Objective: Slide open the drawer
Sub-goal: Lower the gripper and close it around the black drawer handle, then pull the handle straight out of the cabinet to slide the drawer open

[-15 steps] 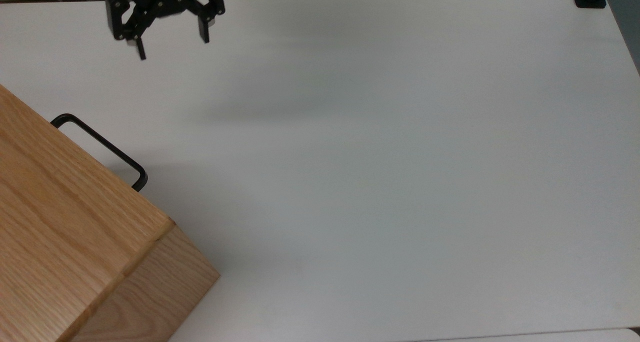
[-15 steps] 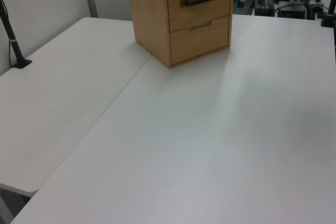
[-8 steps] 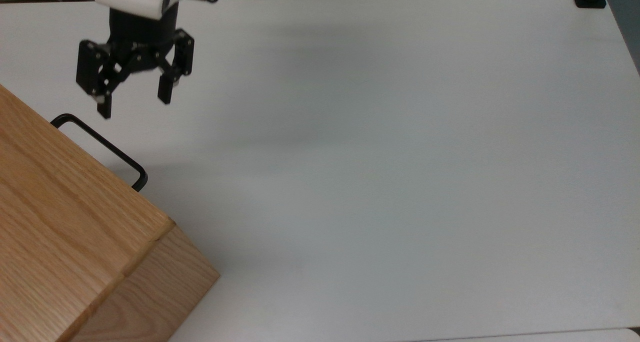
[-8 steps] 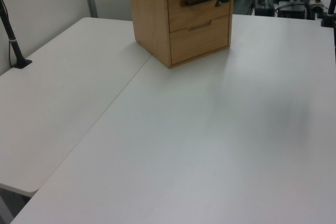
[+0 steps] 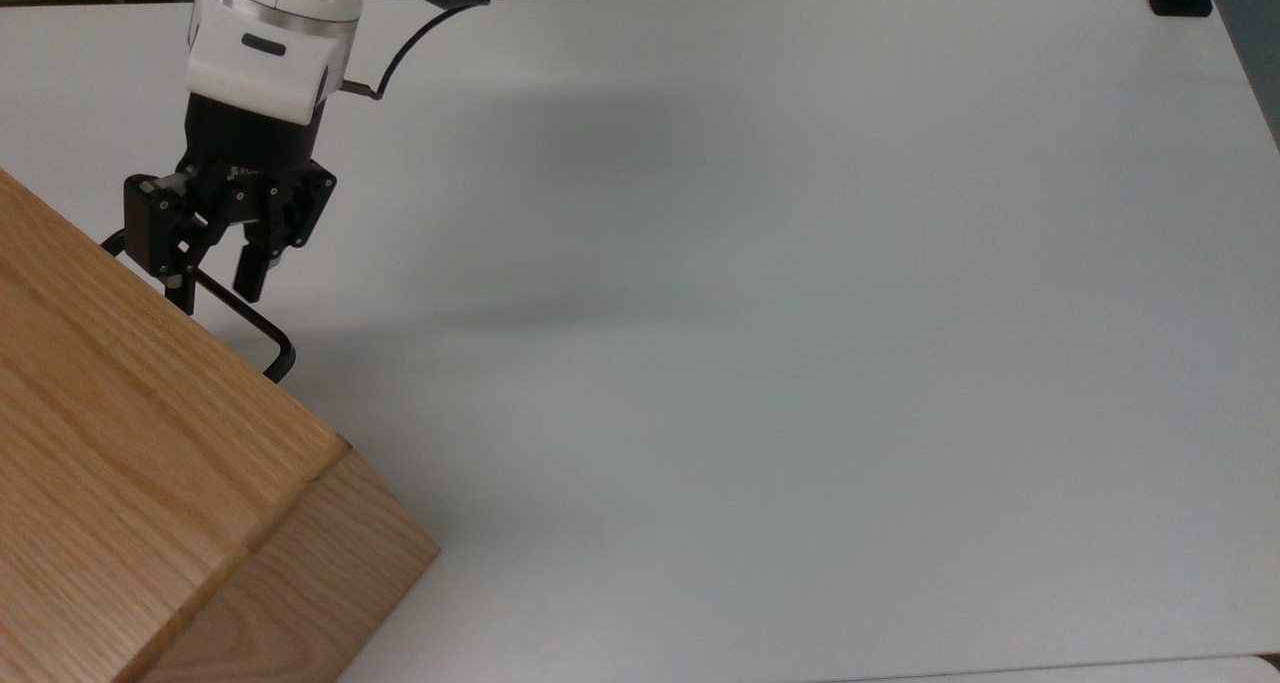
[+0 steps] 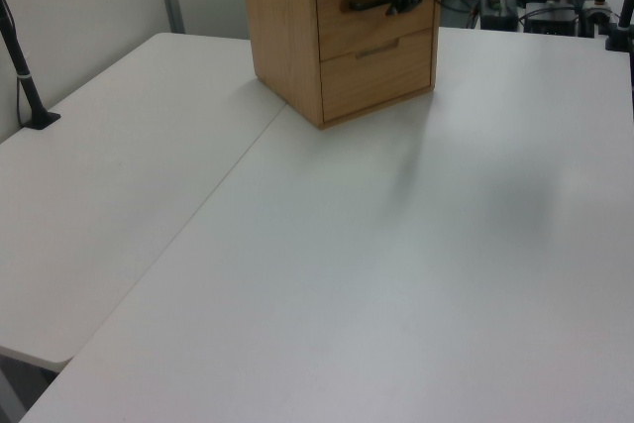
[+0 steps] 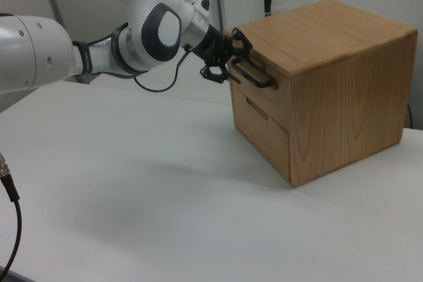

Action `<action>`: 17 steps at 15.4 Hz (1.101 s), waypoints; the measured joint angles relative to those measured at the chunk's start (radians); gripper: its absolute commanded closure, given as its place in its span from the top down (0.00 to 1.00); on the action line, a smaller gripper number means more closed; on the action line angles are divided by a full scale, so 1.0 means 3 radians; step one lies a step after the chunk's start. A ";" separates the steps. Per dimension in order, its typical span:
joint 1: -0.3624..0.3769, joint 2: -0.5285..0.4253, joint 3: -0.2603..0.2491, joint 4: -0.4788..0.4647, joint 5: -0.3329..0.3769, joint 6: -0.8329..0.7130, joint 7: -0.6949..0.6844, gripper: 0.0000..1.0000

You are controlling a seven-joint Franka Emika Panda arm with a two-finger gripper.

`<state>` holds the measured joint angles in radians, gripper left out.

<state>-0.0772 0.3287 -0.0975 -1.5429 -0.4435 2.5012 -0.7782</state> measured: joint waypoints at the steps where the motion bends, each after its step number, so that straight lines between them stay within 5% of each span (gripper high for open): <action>1: -0.0001 0.0000 -0.0005 0.0012 -0.0024 0.0011 0.0000 0.13; 12: 0.0034 -0.0046 -0.0005 -0.0105 -0.0039 0.0003 -0.0020 0.09; 17: 0.0223 -0.0519 -0.0003 -0.0549 0.0130 -0.0409 0.0044 0.09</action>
<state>-0.0104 0.1731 -0.0983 -1.7076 -0.4043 2.3785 -0.7650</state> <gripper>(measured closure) 0.837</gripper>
